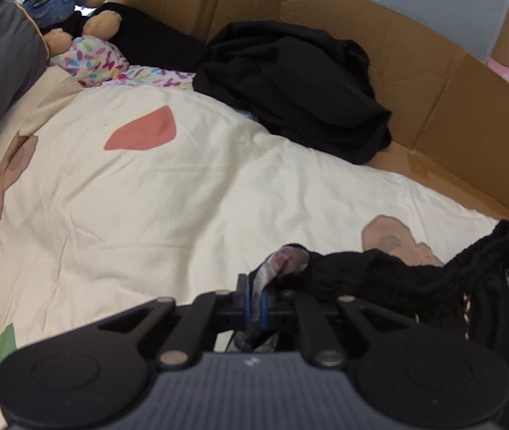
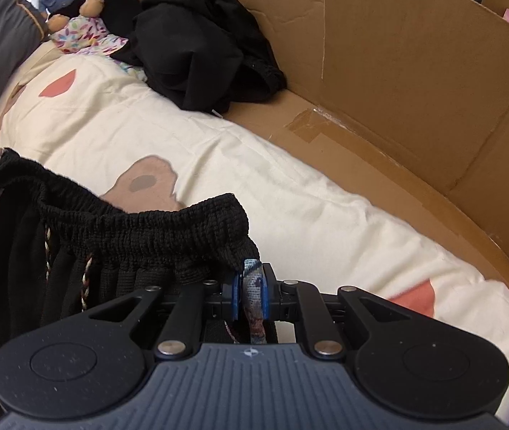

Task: Fold clothes
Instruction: 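Lay the pants flat on the duvet and open both grippers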

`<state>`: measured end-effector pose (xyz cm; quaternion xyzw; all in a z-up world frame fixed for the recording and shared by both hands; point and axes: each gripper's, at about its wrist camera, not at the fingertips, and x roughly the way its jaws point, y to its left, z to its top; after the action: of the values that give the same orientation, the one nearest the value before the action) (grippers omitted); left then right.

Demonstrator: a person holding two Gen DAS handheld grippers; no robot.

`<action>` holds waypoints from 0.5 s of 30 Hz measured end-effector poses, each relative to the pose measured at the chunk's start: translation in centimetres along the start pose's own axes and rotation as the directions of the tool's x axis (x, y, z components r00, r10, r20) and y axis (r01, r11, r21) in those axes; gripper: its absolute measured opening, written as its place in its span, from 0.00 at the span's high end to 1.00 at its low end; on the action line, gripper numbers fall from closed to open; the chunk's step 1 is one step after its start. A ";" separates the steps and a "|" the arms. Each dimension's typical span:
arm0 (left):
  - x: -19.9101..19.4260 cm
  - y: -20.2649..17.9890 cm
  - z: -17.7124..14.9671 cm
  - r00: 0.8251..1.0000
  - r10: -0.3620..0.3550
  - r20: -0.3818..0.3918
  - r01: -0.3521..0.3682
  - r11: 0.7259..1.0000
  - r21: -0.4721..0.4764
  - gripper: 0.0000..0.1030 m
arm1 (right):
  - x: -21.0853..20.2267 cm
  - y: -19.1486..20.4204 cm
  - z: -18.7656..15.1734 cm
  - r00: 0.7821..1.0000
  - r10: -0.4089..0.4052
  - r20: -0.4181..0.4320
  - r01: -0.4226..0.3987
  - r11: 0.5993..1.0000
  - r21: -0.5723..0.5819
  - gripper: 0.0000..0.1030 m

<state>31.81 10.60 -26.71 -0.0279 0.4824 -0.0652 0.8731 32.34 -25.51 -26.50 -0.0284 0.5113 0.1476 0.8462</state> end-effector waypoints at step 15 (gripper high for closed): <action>5.4 2.2 2.0 0.997 0.014 0.073 -0.011 0.999 -0.044 0.93 | 4.3 -1.4 3.5 0.994 -0.048 0.103 0.044 0.998 0.039 0.89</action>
<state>36.52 11.98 -30.44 -0.0464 0.4515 -0.0481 0.8898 37.60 -25.16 -28.67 -0.0167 0.4685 0.1200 0.8751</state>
